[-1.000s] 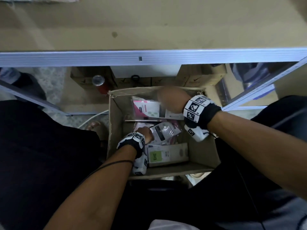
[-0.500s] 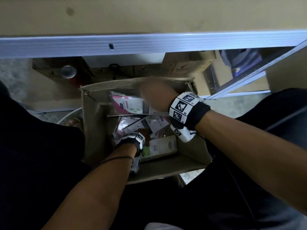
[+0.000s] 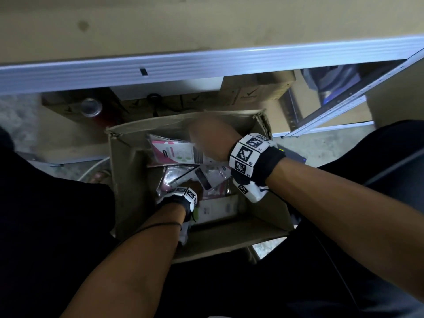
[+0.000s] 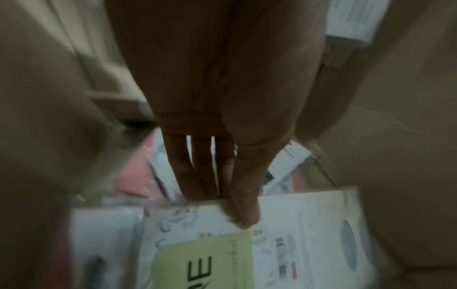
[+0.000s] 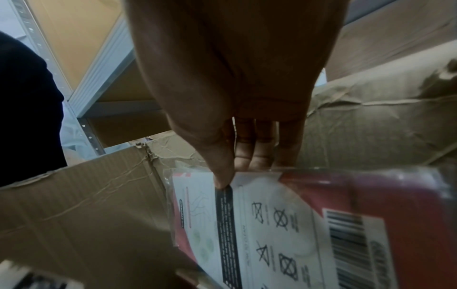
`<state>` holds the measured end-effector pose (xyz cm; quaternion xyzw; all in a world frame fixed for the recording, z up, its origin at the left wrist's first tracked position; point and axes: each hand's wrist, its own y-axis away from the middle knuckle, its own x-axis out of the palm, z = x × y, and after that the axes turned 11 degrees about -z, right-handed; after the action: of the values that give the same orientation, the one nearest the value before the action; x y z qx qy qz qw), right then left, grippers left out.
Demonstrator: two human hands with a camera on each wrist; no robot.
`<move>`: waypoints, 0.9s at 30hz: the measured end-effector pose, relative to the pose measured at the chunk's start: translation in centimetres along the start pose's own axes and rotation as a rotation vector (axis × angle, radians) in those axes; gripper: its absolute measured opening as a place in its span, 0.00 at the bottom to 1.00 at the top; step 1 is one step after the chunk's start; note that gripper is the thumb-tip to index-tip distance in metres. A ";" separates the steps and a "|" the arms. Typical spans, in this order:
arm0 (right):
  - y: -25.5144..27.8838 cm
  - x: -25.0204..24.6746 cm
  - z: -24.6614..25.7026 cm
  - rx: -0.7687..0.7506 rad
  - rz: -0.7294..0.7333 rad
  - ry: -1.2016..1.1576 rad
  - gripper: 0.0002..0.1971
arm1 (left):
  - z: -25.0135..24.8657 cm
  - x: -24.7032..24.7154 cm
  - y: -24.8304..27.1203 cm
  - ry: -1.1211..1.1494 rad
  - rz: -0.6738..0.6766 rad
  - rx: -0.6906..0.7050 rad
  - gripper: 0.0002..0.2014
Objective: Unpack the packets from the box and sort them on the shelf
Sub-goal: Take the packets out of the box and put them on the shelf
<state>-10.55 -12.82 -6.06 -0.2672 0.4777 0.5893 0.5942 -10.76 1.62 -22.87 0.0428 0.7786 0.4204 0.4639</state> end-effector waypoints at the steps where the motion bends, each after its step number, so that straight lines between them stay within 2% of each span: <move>1: 0.1 0.1 0.2 0.004 0.006 0.006 0.07 | 0.7 -0.2 0.2 -0.014 -0.029 -0.035 0.20; 5: 0.3 0.0 0.7 0.009 0.019 0.004 0.04 | 3.1 -0.3 1.1 -0.080 -0.124 -0.114 0.25; 7: 0.5 -0.1 0.7 0.014 0.020 0.010 0.04 | 3.8 -0.2 1.3 -0.102 -0.066 -0.154 0.28; 10: 0.6 -0.1 0.7 0.022 0.013 0.013 0.04 | 4.5 0.3 1.8 -0.017 -0.010 -0.138 0.42; 11: 0.6 -0.2 0.7 0.027 0.011 0.013 0.04 | 4.7 0.4 1.9 -0.004 -0.005 -0.138 0.43; 15: 0.6 0.0 0.7 0.038 0.002 0.009 0.05 | 5.1 1.3 2.0 -0.047 -0.026 -0.101 0.37; 19: 0.6 0.5 0.9 0.032 0.017 0.031 0.04 | 4.7 0.6 1.6 -0.005 -0.098 -0.088 0.22; 23: 0.8 0.6 1.5 0.003 0.029 0.077 0.06 | 4.2 -0.5 1.9 0.052 -0.093 -0.109 0.23; 27: 1.4 0.6 2.4 -0.012 0.035 0.143 0.07 | 3.5 -2.7 2.8 0.068 -0.139 -0.062 0.22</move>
<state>-11.37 -10.25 -5.29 -0.3040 0.5199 0.5818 0.5466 -7.52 4.36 -19.85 -0.0402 0.7817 0.4121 0.4664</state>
